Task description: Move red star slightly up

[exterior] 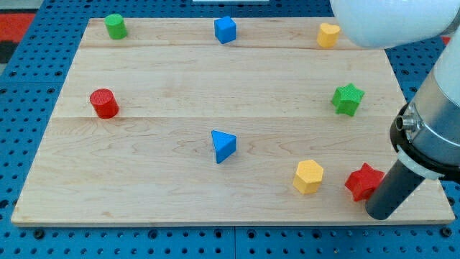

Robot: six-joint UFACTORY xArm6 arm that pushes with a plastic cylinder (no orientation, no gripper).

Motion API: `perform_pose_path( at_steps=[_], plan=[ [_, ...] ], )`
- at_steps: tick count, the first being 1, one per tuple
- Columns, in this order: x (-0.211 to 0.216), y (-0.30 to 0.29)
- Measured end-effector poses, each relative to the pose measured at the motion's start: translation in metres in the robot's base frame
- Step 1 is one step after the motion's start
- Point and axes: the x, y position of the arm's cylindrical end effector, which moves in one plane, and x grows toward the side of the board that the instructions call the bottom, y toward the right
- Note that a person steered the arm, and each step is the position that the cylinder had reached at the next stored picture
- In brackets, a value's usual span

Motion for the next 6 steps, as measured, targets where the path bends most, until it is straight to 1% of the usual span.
perform_pose_path(
  at_steps=[3,6],
  plan=[
    [-0.015,-0.006],
    [-0.015,-0.017]
  ],
)
